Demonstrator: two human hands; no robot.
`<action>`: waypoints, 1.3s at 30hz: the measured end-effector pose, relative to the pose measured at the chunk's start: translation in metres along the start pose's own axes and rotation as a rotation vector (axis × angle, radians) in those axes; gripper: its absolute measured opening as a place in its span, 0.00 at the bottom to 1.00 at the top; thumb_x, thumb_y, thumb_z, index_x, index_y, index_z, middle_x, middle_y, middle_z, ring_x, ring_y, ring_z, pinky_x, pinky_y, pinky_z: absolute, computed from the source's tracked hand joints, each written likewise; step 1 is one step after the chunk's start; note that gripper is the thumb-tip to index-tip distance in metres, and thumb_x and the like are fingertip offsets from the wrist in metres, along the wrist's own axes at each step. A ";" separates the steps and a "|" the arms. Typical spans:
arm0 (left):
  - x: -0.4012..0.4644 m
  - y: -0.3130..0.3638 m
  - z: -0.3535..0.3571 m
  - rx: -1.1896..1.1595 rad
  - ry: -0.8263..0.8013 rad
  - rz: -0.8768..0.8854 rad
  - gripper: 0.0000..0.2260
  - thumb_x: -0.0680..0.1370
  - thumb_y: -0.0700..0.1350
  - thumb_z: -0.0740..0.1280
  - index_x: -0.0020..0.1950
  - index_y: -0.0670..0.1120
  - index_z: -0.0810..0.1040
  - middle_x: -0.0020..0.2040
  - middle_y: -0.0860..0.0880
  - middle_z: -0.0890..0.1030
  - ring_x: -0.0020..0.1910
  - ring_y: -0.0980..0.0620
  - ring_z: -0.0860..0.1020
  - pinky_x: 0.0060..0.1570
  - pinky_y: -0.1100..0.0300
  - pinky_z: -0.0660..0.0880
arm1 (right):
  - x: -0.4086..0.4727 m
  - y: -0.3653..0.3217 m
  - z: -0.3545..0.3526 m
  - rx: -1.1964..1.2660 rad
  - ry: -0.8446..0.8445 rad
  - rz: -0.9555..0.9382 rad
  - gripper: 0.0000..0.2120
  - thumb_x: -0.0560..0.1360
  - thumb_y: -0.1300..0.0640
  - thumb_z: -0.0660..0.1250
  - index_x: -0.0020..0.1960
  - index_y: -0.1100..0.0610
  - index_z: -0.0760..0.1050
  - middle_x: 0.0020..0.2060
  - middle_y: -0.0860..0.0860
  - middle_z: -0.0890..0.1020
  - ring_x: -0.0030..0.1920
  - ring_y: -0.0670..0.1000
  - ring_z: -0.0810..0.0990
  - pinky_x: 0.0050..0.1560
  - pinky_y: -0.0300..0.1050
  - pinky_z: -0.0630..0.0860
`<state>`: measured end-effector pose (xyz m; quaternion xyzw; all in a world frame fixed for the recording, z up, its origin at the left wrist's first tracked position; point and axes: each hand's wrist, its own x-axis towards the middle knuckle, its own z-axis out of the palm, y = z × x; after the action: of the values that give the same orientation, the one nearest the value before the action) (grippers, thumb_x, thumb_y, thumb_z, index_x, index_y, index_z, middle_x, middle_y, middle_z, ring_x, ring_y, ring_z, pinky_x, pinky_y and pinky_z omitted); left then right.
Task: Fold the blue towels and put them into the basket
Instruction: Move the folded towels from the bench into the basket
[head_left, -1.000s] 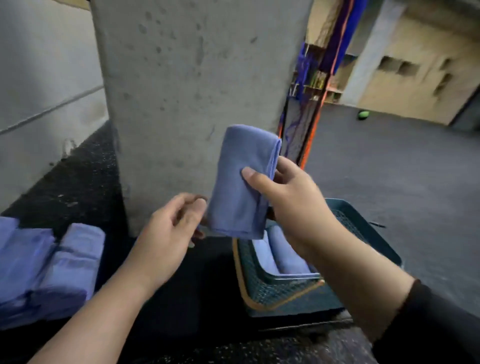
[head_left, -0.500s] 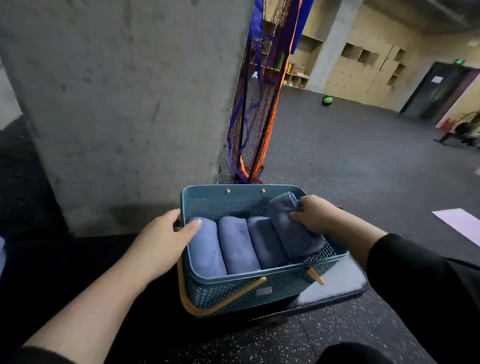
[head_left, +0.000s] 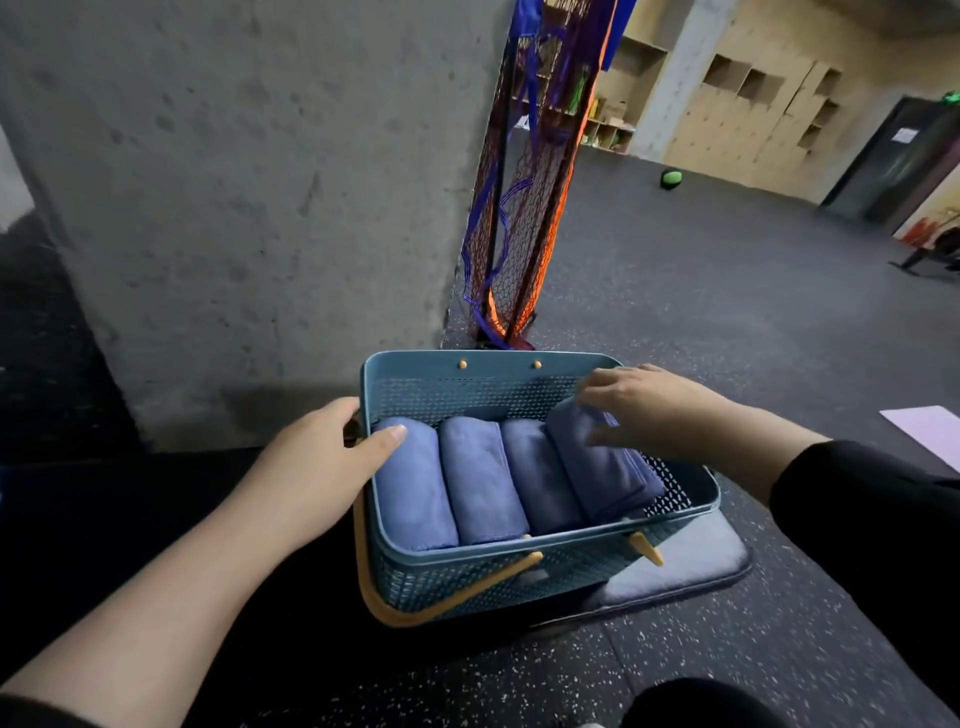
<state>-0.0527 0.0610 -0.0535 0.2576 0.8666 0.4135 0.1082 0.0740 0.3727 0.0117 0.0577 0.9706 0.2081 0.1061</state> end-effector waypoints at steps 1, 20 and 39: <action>0.000 0.001 0.000 0.000 0.000 -0.003 0.14 0.77 0.60 0.66 0.59 0.55 0.79 0.55 0.58 0.83 0.55 0.53 0.81 0.57 0.49 0.77 | -0.003 0.002 0.002 -0.019 -0.060 -0.035 0.28 0.76 0.38 0.66 0.73 0.46 0.68 0.73 0.45 0.68 0.71 0.50 0.70 0.69 0.49 0.67; -0.002 0.004 -0.001 -0.001 0.002 -0.007 0.16 0.78 0.59 0.67 0.62 0.54 0.79 0.57 0.57 0.83 0.56 0.54 0.80 0.60 0.49 0.77 | 0.020 -0.012 0.049 -0.224 -0.329 -0.209 0.48 0.70 0.38 0.73 0.77 0.62 0.55 0.77 0.54 0.64 0.69 0.58 0.74 0.74 0.50 0.60; -0.032 -0.030 -0.076 0.026 0.214 -0.101 0.12 0.84 0.49 0.60 0.64 0.54 0.78 0.55 0.56 0.82 0.53 0.54 0.79 0.53 0.57 0.76 | 0.013 -0.143 -0.128 0.783 0.687 -0.124 0.08 0.77 0.51 0.67 0.40 0.50 0.78 0.32 0.42 0.80 0.35 0.42 0.78 0.39 0.32 0.70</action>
<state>-0.0667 -0.0217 -0.0291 0.1696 0.8903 0.4214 0.0327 0.0221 0.1947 0.0634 -0.0362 0.9562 -0.1700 -0.2356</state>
